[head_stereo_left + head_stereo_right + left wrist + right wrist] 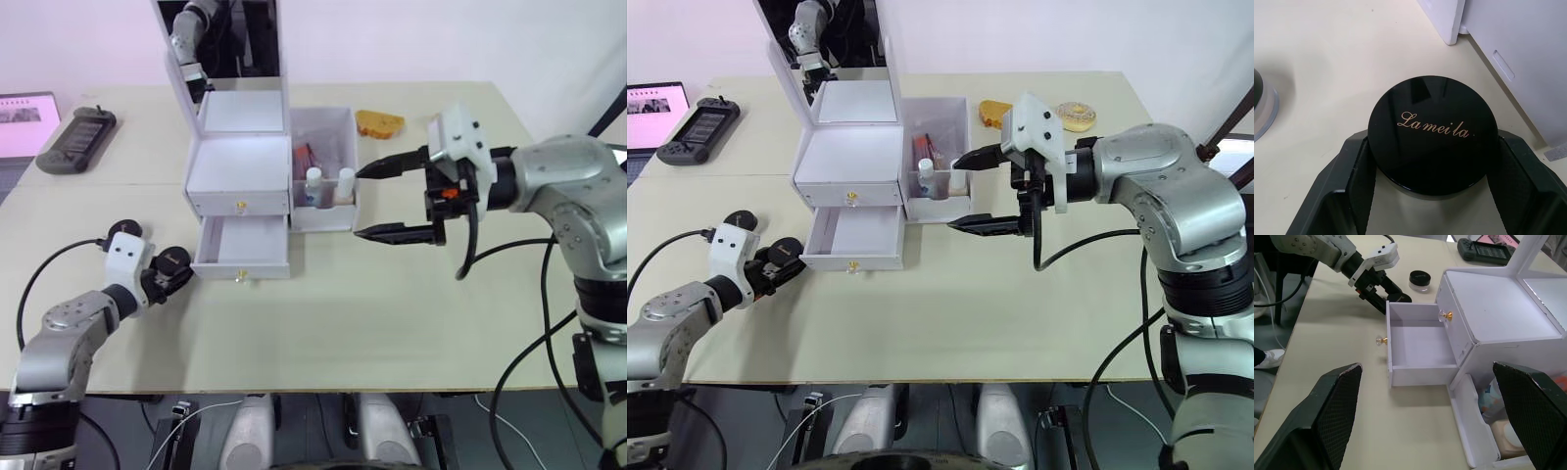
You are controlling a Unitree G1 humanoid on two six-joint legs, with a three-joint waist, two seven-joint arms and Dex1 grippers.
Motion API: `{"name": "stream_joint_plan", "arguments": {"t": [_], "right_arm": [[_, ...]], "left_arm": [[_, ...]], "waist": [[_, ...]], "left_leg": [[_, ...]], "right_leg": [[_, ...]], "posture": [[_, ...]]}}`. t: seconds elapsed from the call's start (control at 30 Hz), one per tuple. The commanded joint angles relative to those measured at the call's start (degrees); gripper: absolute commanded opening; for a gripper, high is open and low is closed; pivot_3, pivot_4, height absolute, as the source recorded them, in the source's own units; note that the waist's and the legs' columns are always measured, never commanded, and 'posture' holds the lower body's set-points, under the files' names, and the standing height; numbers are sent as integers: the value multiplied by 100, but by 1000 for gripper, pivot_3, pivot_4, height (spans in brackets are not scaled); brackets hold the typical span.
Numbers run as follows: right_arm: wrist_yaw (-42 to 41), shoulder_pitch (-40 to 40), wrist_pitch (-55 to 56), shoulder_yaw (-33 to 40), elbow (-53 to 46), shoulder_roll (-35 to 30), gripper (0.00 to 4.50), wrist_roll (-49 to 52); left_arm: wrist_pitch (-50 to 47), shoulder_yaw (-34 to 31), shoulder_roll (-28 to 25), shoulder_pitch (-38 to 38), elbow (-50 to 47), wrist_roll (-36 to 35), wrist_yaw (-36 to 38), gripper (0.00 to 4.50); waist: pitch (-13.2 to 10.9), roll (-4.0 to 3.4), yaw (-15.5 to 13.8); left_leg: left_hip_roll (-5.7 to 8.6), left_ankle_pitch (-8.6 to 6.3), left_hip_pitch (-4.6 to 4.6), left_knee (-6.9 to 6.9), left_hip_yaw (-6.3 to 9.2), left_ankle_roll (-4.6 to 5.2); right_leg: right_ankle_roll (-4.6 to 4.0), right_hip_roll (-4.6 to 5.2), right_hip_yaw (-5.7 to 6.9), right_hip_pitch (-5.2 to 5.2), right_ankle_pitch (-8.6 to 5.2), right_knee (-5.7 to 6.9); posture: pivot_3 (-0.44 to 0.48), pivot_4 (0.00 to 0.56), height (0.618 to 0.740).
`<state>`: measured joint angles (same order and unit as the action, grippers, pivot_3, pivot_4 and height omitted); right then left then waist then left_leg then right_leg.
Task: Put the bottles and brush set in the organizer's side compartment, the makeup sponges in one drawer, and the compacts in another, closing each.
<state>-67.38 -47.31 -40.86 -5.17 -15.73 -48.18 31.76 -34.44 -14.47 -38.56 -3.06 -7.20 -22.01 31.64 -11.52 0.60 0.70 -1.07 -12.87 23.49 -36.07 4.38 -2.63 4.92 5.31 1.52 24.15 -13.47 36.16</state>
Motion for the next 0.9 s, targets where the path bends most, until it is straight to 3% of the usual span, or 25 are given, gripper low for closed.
{"name": "stream_joint_plan", "arguments": {"t": [0.03,0.27,0.43,0.6,0.8,0.9], "right_arm": [[-23,-79,70,192,-171,-91,4500,48],[-103,-135,176,134,-48,-4,4500,37],[-160,-234,344,37,121,126,4500,-46],[-162,-277,409,14,177,224,4500,-93],[-18,-162,253,173,-58,128,4500,-37],[82,-102,129,261,-195,53,4500,5]], "left_arm": [[-74,-332,-242,53,-150,-88,158,2649],[-384,-1332,-901,185,-878,-777,775,2649],[-841,-1601,-1305,161,-1665,-1643,1413,2649],[-1215,-1048,-1449,-210,-1961,-1796,1293,2649],[-1398,186,-1164,-1150,-1637,-1332,762,2649],[-1318,444,-1038,-1352,-1402,-1180,764,2649]], "waist": [[0,0,4],[-2,3,21],[-2,3,4],[-3,2,12],[-3,3,2],[-3,3,22]], "left_leg": [[0,0,0,0,0,0],[-9,0,2,6,-4,0],[-9,0,4,2,-10,-1],[-13,0,4,4,-11,0],[-16,0,3,-1,-10,0],[-18,0,3,1,-10,0]], "right_leg": [[0,0,0,0,0,0],[-1,-5,-2,10,-1,-1],[-1,-2,-4,9,-1,-4],[-1,-8,-6,12,0,-1],[1,-16,-11,8,1,0],[16,-22,-15,9,10,1]], "posture": [[0,150,740],[0,150,740],[0,150,740],[0,150,740],[0,150,740],[0,150,740]]}}
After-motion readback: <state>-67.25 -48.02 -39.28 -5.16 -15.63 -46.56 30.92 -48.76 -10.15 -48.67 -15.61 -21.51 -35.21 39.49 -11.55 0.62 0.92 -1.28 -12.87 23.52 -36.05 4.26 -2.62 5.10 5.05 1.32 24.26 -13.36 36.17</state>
